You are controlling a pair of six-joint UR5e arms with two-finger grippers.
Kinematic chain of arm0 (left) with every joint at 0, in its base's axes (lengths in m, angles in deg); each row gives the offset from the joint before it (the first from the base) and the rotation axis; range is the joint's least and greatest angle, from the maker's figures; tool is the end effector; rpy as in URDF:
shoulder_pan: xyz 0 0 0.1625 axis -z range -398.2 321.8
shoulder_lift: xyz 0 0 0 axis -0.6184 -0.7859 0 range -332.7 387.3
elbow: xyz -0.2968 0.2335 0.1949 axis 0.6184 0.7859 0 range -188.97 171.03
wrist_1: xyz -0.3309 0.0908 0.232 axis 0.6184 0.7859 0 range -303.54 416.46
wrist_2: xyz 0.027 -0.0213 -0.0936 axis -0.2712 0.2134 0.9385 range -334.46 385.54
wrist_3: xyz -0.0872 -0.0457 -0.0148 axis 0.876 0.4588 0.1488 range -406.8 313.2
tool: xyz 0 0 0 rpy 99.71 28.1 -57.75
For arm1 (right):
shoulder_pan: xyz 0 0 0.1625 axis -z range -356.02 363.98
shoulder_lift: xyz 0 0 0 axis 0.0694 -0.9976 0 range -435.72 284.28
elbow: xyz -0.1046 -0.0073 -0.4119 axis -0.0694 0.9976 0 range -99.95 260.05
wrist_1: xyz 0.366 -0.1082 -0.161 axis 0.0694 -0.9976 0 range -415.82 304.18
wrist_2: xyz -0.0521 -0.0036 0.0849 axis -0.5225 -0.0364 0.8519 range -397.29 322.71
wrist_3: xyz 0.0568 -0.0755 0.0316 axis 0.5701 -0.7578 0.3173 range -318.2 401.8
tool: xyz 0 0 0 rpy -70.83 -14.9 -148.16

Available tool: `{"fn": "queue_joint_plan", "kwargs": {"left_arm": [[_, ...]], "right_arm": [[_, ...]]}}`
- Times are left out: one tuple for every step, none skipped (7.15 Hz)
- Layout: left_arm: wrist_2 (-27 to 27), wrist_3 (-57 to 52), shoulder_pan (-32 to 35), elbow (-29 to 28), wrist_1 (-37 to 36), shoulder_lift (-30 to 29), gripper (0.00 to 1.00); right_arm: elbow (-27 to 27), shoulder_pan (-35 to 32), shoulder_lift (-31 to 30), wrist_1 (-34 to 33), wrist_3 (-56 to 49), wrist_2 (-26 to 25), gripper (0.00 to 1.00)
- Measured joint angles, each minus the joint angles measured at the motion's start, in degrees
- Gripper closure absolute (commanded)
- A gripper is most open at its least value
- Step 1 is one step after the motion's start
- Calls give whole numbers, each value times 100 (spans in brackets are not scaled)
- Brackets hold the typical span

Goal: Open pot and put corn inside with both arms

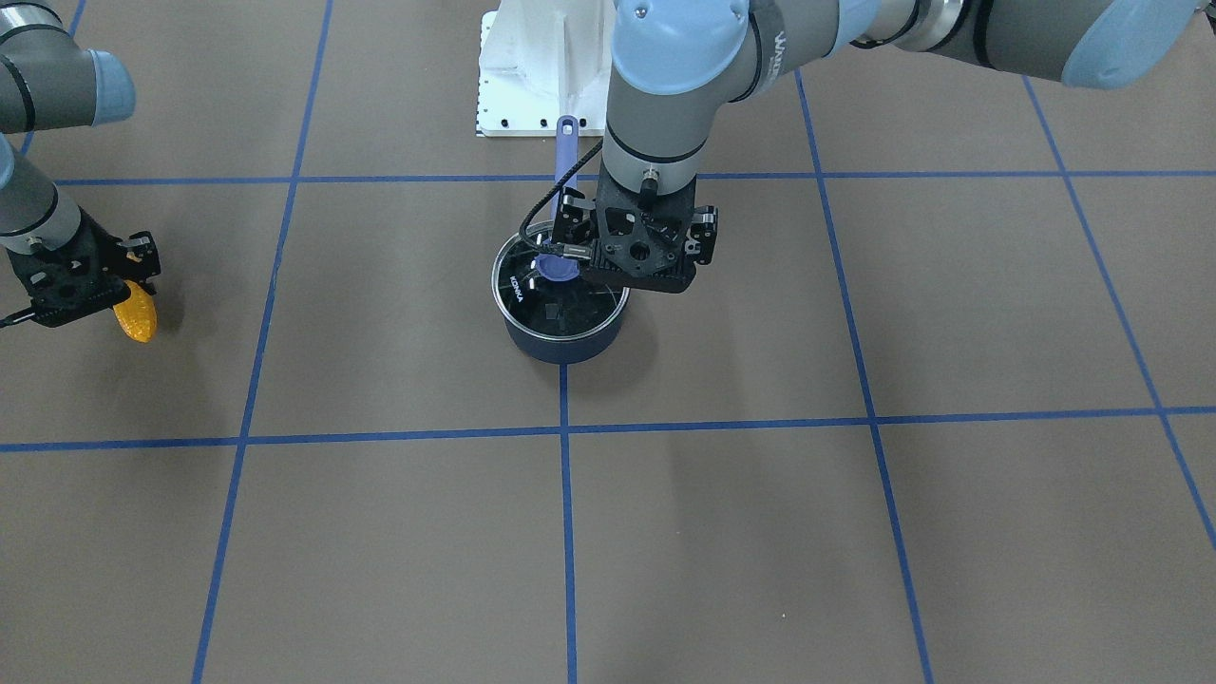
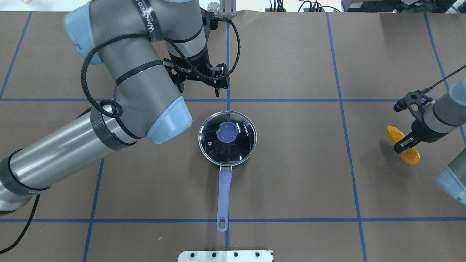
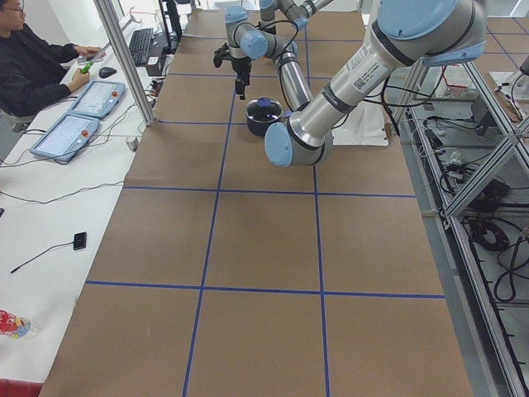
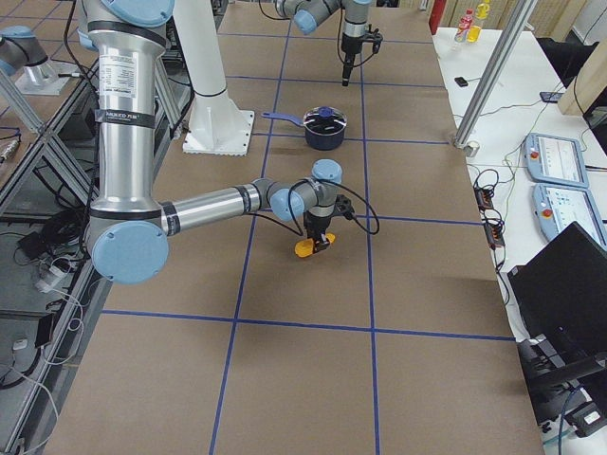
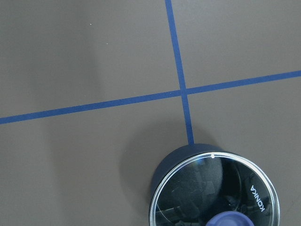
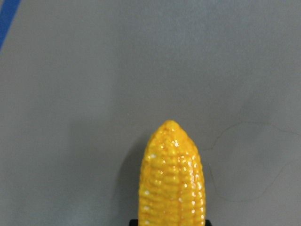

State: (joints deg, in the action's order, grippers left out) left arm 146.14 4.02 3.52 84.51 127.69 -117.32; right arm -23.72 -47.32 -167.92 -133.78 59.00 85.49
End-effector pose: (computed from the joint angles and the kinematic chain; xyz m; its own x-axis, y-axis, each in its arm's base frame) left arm 0.4564 -0.5176 0.0787 0.6573 0.1425 -0.7400 -0.1074 0.9896 0.0952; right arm -0.2461 -0.4342 0.5454 0.6668 -0.4523 0.5923 0.3933 0.8886 0.2358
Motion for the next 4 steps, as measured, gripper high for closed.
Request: {"fn": "queue_joint_plan", "kwargs": {"left_arm": [[-133,49,-128,4,4,-22,0],[-270,40,-281,0,18,-43,1],[-334,-3,-426,-12,33,-69,1],[-353,-103,-566,-41,42,-90,1]], "right_arm": [[-72,-103,164,-159,3,156,61],[-153,-189,439,-492,8,302,61],[-232,-227,782,-928,14,367,62],[-283,-241,1180,-1405,28,392,62]]}}
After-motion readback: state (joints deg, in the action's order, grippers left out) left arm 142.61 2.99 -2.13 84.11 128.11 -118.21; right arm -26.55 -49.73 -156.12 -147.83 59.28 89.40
